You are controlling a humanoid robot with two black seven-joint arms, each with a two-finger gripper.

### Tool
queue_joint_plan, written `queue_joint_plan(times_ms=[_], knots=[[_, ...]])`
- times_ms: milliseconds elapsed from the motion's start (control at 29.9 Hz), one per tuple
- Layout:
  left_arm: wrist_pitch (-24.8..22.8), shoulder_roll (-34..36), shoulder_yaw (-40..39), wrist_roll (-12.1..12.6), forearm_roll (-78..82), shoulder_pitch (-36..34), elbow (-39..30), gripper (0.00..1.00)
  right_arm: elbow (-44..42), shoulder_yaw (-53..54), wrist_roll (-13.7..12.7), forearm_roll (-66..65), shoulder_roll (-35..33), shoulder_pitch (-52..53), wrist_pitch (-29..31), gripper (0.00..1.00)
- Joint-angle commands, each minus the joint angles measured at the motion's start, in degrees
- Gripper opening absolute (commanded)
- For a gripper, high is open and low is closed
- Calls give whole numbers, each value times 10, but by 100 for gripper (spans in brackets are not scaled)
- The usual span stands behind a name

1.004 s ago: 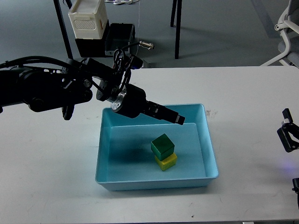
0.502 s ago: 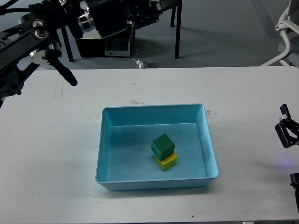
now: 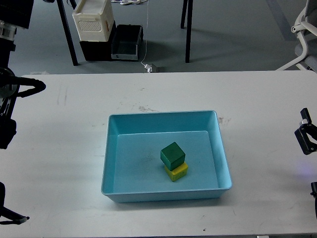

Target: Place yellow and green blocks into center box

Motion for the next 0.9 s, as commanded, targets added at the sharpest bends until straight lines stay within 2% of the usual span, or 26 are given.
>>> queue_joint_plan(times_ms=[0,100,335,502,702,870], knots=[[0,-51,-90,56,-37,143,-105,99,1,-5,-2,0,0,-1,-16,100],[0,-89,-130,63,-47,221,-160,99,2,-9,-2,0,0,-3,-20,100],[0,-146,-167,68,-141,352,-208,99,6,-9,-2,-2,0,-19,-20,100],[0,-157,-159,69,-268,450,-218,100,18,-9,-3,-3,0,-43,-17,100],[0,-172,-146,69,-290,548,-253,100,74,-16,-3,-3,0,-78,-18,100],[0,-172,-68,71,-289,601,-264,100,80,-33,-5,-10,0,-94,-16,100]])
